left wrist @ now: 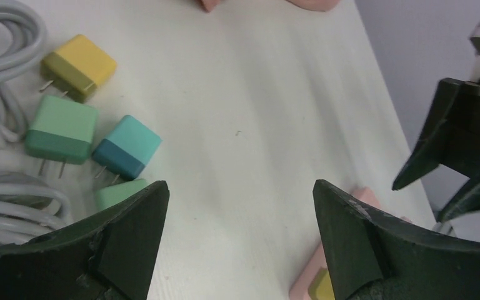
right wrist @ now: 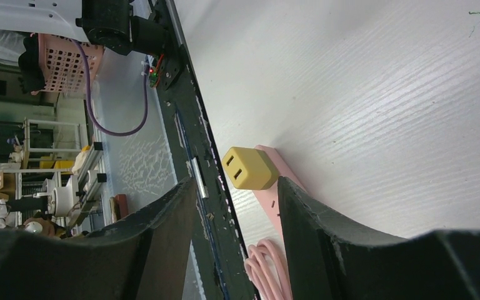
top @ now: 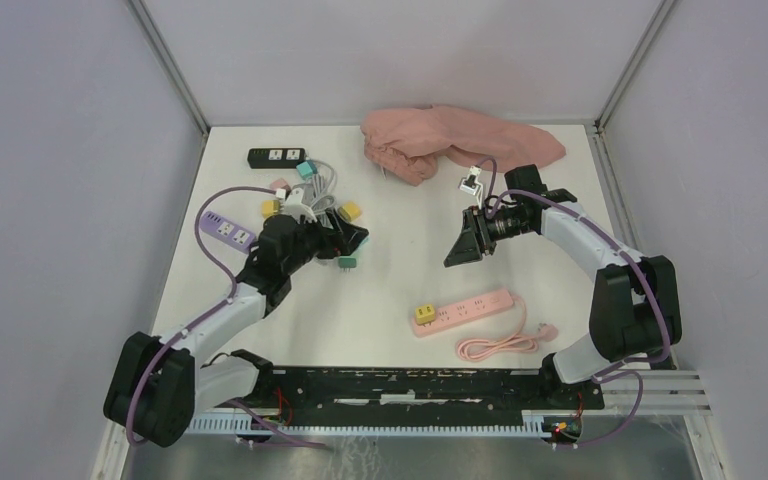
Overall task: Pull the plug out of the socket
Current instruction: Place the plug at the center of the board, then remove the plug from the socket.
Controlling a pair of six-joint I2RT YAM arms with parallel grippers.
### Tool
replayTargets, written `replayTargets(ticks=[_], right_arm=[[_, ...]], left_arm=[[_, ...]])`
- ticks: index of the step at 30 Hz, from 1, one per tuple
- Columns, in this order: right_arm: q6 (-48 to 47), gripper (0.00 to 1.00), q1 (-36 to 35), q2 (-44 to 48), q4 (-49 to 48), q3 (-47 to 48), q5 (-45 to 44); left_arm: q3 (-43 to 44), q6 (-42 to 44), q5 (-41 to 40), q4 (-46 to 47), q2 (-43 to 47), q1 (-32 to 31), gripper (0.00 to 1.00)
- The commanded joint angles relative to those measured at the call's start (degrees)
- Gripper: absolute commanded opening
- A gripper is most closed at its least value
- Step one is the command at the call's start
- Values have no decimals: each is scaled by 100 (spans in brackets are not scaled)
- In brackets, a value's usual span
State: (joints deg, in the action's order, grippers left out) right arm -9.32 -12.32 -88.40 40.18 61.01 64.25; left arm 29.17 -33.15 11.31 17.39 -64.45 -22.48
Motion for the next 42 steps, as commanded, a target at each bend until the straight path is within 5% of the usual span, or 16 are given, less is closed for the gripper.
replayTargets(ticks=[1, 7, 24, 42], right_arm=[[-183, 56, 19, 244, 38, 212, 220], [-302, 56, 23, 306, 111, 218, 370], [-638, 56, 23, 389, 340, 237, 426], [-1319, 56, -9, 548, 711, 234, 425]], left_arm=[[-283, -469, 1078, 1066, 241, 6, 95], [-804, -603, 1628, 1815, 393, -94, 99], [-1878, -638, 1514, 4272, 368, -1359, 99], [-2171, -408, 2026, 4915, 170, -1365, 100]])
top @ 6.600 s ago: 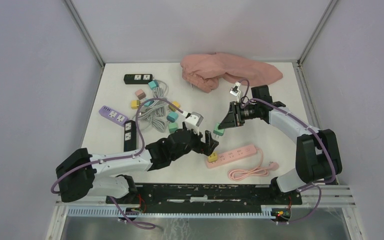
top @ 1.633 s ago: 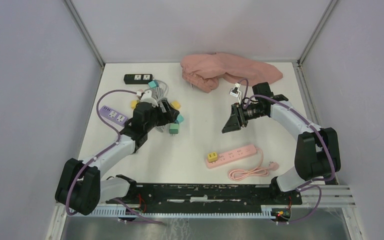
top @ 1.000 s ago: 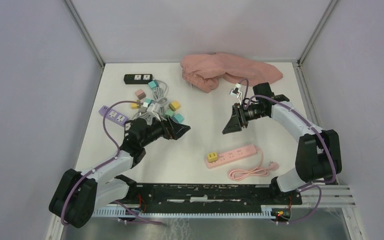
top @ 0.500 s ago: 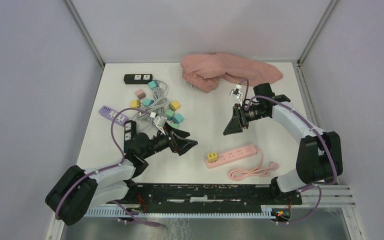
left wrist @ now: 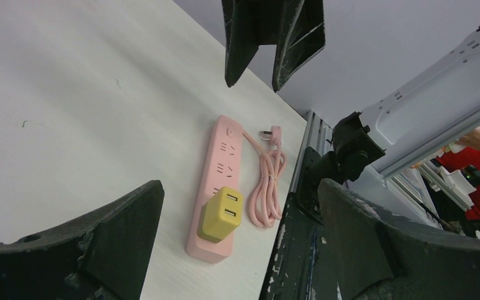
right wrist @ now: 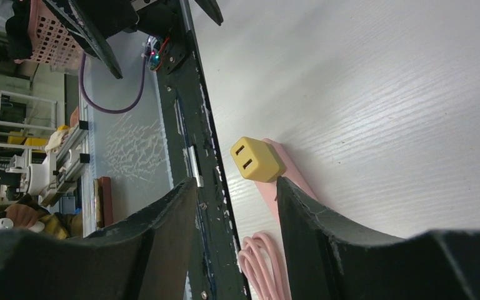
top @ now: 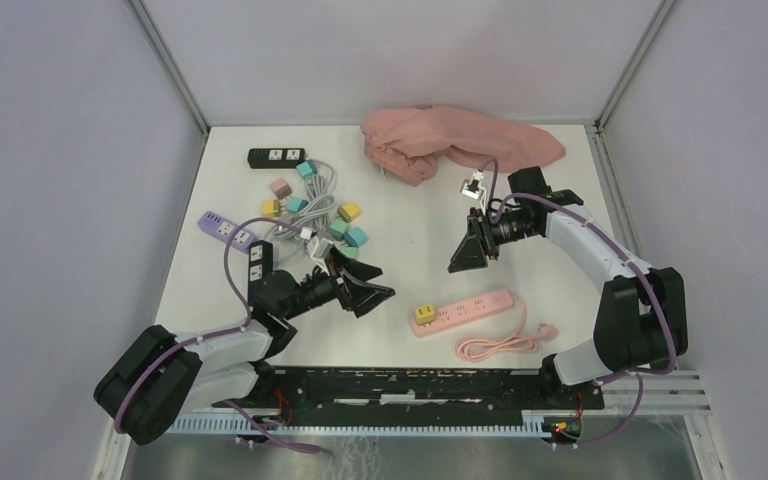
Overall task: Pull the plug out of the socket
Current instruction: Remove the plug from the socket.
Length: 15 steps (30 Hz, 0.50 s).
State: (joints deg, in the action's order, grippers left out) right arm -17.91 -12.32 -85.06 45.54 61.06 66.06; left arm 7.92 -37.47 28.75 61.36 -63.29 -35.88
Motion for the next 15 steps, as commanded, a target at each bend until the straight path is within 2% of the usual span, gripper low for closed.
replayTargets(ticks=[1, 8, 15], right_arm=[[-548, 55, -26, 226, 204, 231, 230], [-1478, 55, -386, 352, 514, 247, -180], [-2229, 56, -1261, 472, 522, 253, -866]], left_arm=[[-72, 55, 288, 520, 82, -25, 100], [-281, 215, 193, 523, 357, -28, 100], [-344, 353, 20, 256, 557, -26, 100]])
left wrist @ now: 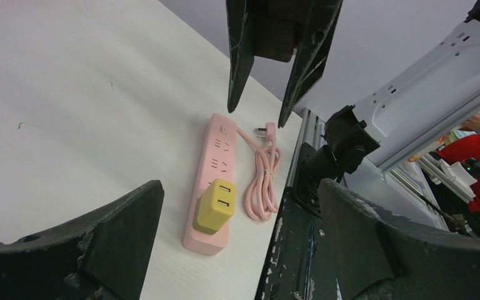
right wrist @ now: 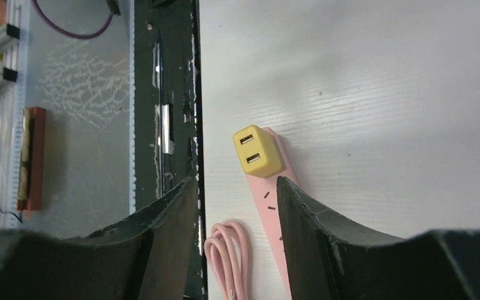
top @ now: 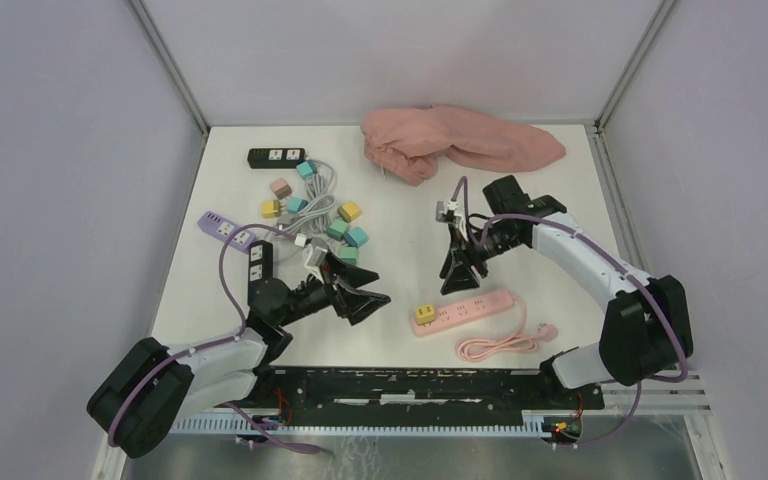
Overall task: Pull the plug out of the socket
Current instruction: Remove the plug from the socket.
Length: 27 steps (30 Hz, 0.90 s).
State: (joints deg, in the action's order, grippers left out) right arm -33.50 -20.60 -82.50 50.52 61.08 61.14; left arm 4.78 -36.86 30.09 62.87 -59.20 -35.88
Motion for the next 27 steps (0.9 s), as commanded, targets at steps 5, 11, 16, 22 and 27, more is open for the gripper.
replayTargets(ticks=[5, 11, 16, 22, 27], right_arm=[[-1109, 56, -1074, 281, -64, 227, -980], [-1183, 57, -1325, 491, -377, -75, -1186], [-1228, 61, -1368, 636, -643, -473, -1161], [-1682, 66, -1390, 679, -719, -728, -1076], [-2161, 71, -1418, 763, -694, -885, -1076]], left_arm=[[-83, 341, -212, -41, 273, -25, 100], [-208, 463, -529, -360, 627, -25, 100], [-273, 552, -698, -542, 856, -25, 100], [-344, 574, -741, -565, 947, -25, 100], [-354, 597, -775, -627, 969, -25, 99]])
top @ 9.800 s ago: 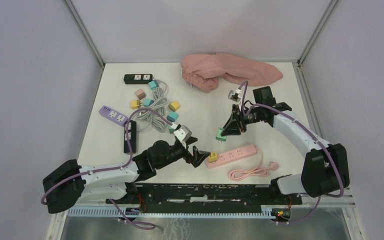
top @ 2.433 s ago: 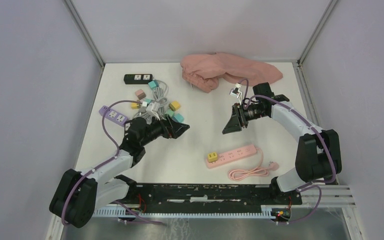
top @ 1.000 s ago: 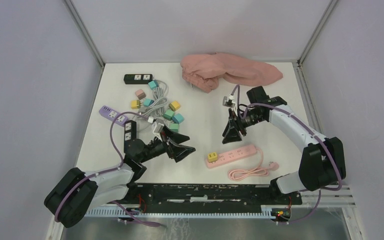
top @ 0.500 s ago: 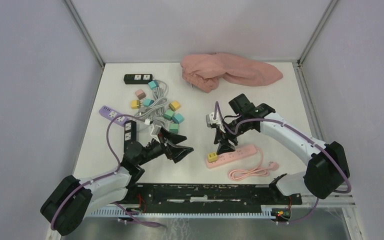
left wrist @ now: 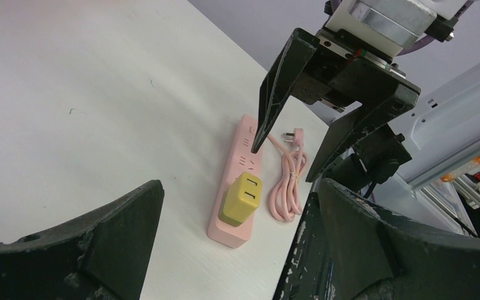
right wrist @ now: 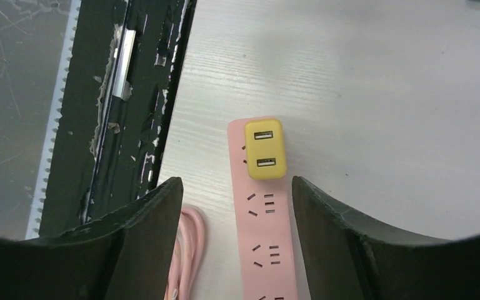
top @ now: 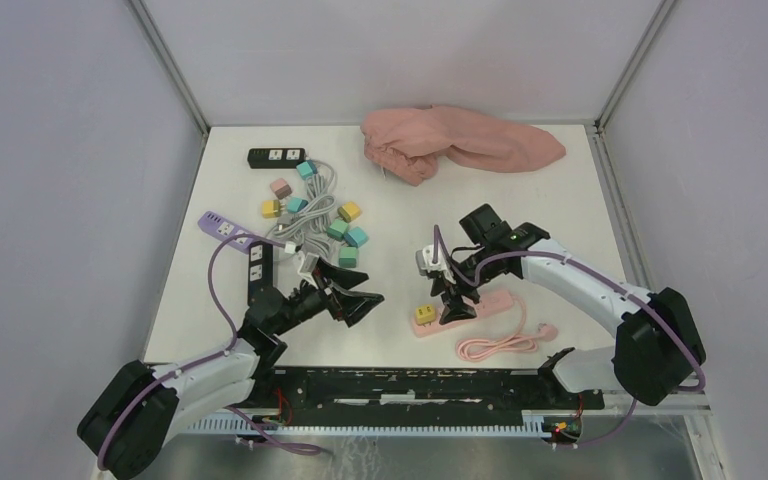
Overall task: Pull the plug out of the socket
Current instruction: Remove the plug from the socket.
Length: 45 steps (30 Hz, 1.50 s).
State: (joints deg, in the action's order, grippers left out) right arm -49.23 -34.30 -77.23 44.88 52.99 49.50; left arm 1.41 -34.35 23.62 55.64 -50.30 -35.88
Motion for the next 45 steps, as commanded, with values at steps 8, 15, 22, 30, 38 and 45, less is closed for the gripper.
replayTargets(ticks=[8, 15, 22, 30, 38, 45], right_arm=[[-805, 75, -57, 341, -472, -340, -225], [-582, 76, -168, 329, -1035, -562, -461], [-368, 77, -476, 164, -1444, -682, -722], [-158, 60, -881, -197, -1659, -622, -1254], [-70, 25, -1063, -425, -1507, -415, -1586], [-102, 0, -589, -142, -1043, -180, -1325]], left_arm=[[-31, 367, -165, 9, 125, -25, 100], [-83, 376, -191, -1, 187, -24, 100], [-141, 382, -203, 96, 112, -26, 100], [-202, 418, -167, 250, -17, -24, 100], [-190, 626, 17, 594, -388, -39, 99], [-17, 1554, -363, 1091, -1223, -940, 97]])
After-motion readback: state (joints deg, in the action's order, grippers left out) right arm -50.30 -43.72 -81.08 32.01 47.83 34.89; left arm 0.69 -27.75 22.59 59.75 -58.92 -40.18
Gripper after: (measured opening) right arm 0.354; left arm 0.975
